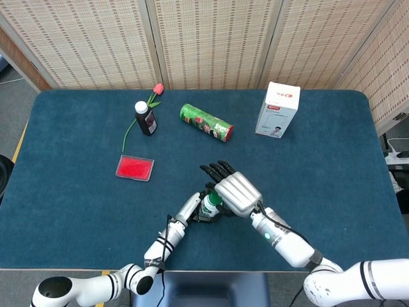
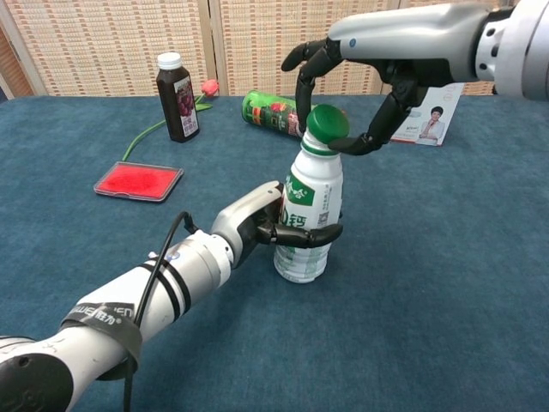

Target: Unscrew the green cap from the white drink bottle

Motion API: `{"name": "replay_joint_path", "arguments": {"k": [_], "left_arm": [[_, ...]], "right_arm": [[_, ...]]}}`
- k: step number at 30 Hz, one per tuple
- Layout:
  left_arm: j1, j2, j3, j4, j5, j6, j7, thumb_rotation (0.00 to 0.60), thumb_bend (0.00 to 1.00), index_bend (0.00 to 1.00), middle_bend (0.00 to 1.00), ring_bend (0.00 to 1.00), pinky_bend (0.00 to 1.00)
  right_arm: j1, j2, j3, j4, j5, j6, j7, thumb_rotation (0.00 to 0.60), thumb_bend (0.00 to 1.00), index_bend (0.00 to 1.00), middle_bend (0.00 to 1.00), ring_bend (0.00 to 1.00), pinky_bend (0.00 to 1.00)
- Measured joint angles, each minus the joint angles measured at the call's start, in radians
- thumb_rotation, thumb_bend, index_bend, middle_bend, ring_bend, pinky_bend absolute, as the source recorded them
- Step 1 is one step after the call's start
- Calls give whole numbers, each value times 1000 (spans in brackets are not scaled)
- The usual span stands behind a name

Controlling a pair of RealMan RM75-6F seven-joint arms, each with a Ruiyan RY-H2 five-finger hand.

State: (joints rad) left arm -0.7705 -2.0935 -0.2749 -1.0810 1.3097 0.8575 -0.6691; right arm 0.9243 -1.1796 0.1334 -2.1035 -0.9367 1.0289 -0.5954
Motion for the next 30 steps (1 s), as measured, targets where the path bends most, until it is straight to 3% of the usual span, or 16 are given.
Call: {"name": "replay_joint_path", "arguments": {"k": [15, 19, 21, 24, 30], "left_arm": [[1, 3, -2, 15, 1, -4, -15, 600, 908, 754, 883, 410, 129], [3, 7, -5, 22, -3, -5, -25, 600, 907, 753, 883, 410, 128], [5, 11, -7, 28, -3, -6, -33, 600, 905, 752, 882, 410, 126], [8, 14, -6, 30, -1, -1, -42, 600, 894, 752, 880, 410, 124], [17, 13, -5, 29, 8, 17, -71, 600, 838, 742, 859, 397, 120]], "right_arm": [[-43, 32, -6, 26, -48, 41, 28, 600, 308, 456, 0, 0, 0], [-59, 49, -21, 48, -41, 39, 31, 600, 309, 320, 0, 0, 0], [-68, 57, -24, 55, -45, 36, 47, 600, 305, 168, 0, 0, 0], [-87, 71, -26, 63, -72, 39, 83, 600, 302, 42, 0, 0, 0], [-153, 125, -51, 51, -163, 71, 129, 600, 292, 0, 0, 0, 0]]}}
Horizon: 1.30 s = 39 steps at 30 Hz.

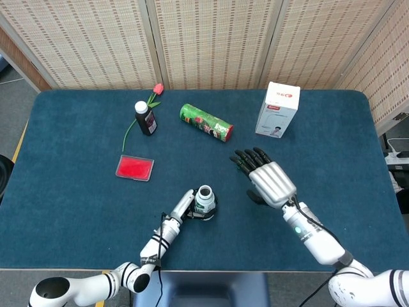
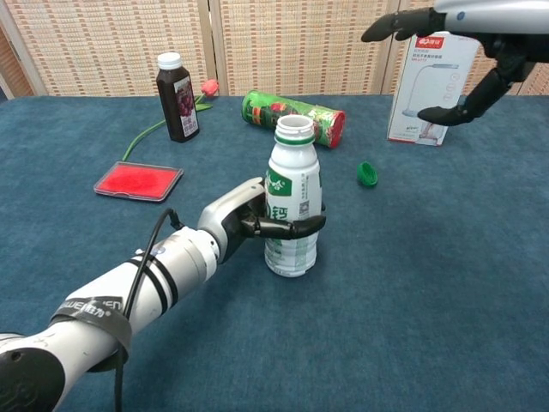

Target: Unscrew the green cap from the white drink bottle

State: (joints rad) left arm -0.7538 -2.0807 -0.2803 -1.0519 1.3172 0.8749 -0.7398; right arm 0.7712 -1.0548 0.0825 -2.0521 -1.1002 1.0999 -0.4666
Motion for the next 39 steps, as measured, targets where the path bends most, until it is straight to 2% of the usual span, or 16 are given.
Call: {"name": "replay_joint_path", "arguments": {"k": [4, 6, 8, 13, 15, 18, 22, 31, 39], "left_arm": [[7, 0, 9, -1, 20, 25, -12, 600, 802, 730, 838, 381, 118], [11, -1, 21, 0, 35, 38, -20, 600, 759, 693, 784, 342, 113], [11, -2, 36, 4, 51, 42, -23, 600, 689, 595, 669, 264, 98], [7, -11, 64, 23, 96, 56, -57, 600, 534, 224, 321, 34, 47], [0, -15, 71, 36, 112, 63, -75, 600, 497, 100, 209, 1, 31], [-6, -16, 76, 41, 115, 60, -93, 600, 456, 5, 87, 0, 11], [-9, -14, 76, 46, 112, 51, -108, 600, 423, 0, 1, 0, 0], [-15, 2, 85, 39, 138, 67, -168, 600, 330, 0, 0, 0, 0], [-16, 24, 115, 30, 172, 93, -197, 600, 308, 0, 0, 0, 0]], "right_arm": [[-57, 30, -40, -8, -67, 27, 15, 600, 290, 0, 0, 0, 0], [-82, 44, -55, -10, -96, 35, 31, 600, 291, 0, 0, 0, 0], [-96, 53, -60, -10, -114, 38, 49, 600, 290, 0, 0, 0, 0], [-109, 68, -50, -9, -126, 27, 70, 600, 290, 0, 0, 0, 0], [-114, 73, -46, -11, -129, 24, 72, 600, 291, 0, 0, 0, 0], [-121, 78, -40, -11, -130, 19, 78, 600, 290, 0, 0, 0, 0], [-126, 83, -31, -11, -131, 11, 85, 600, 291, 0, 0, 0, 0], [-134, 87, -18, -22, -129, -3, 71, 600, 291, 0, 0, 0, 0], [-145, 93, -11, -46, -120, -5, 52, 600, 291, 0, 0, 0, 0]]}}
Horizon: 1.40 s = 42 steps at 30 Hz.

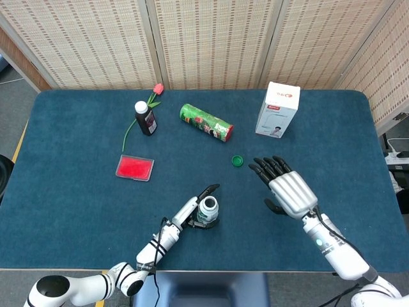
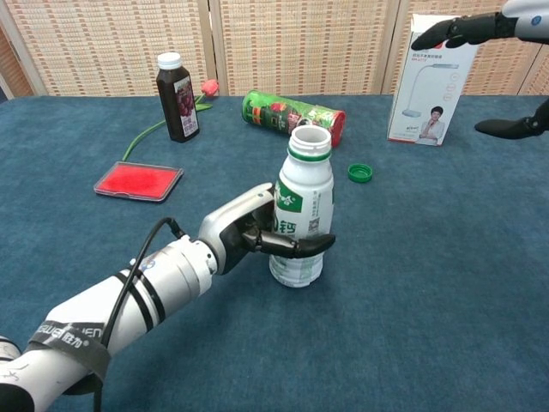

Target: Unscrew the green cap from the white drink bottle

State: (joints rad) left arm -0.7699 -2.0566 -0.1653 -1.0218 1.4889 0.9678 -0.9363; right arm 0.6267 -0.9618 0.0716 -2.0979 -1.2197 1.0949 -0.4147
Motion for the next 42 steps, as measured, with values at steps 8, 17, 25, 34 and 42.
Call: {"name": "replay_joint_path", "arguments": {"k": [8, 17, 25, 34, 42], "left_arm": [[0, 11, 13, -4, 25, 39, -7, 600, 297, 0, 0, 0, 0], [23, 69, 47, -28, 58, 103, 45, 600, 283, 0, 0, 0, 0], [62, 147, 67, -46, 74, 172, 98, 600, 283, 0, 0, 0, 0], [138, 302, 130, -145, 114, 275, 149, 600, 280, 0, 0, 0, 0], [179, 379, 141, -231, 117, 323, 196, 600, 279, 0, 0, 0, 0]], "right_arm": [[-11, 16, 9, -9, 2, -1, 1, 600, 290, 0, 0, 0, 0], [-17, 29, 13, -17, -1, -20, 13, 600, 291, 0, 0, 0, 0], [-40, 51, 5, -33, -25, -7, 11, 600, 291, 0, 0, 0, 0], [-91, 59, -20, -10, -105, 19, 64, 600, 290, 0, 0, 0, 0], [-105, 46, -21, 3, -122, 20, 63, 600, 291, 0, 0, 0, 0]]}}
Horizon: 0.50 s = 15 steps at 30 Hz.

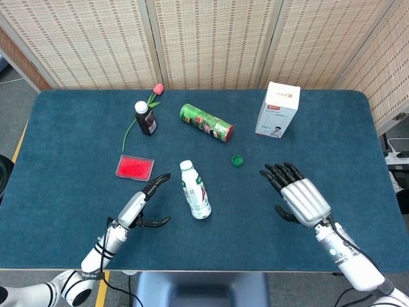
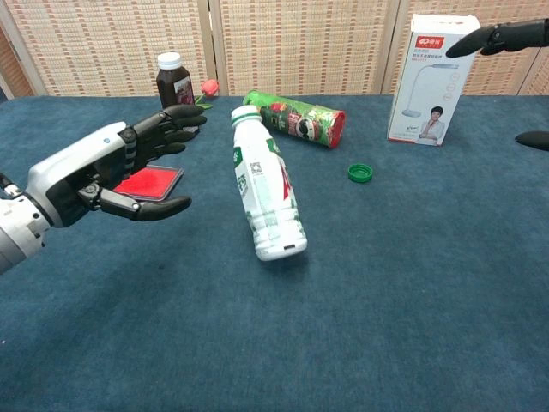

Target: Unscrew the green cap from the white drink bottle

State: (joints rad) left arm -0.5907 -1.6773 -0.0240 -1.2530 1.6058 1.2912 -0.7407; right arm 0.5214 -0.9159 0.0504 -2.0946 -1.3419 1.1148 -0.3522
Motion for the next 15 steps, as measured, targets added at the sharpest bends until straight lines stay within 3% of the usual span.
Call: {"name": "replay_joint_path", "arguments": {"k": [5, 10, 15], "left_arm": [[35, 40, 13, -7, -1, 30, 102, 600, 301, 0, 0, 0, 0], [94, 131, 70, -12, 33, 84, 251, 600, 304, 0, 0, 0, 0], [195, 232, 127, -27, 59, 183, 456, 600, 304, 0, 0, 0, 0]], "right_arm": [[-35, -8, -13, 12, -18, 49, -44, 600, 291, 0, 0, 0, 0], [-118, -45, -56, 60, -80, 151, -85, 600, 290, 0, 0, 0, 0], [-225, -126, -105, 173, -148, 277, -78, 600, 291, 0, 0, 0, 0]]}}
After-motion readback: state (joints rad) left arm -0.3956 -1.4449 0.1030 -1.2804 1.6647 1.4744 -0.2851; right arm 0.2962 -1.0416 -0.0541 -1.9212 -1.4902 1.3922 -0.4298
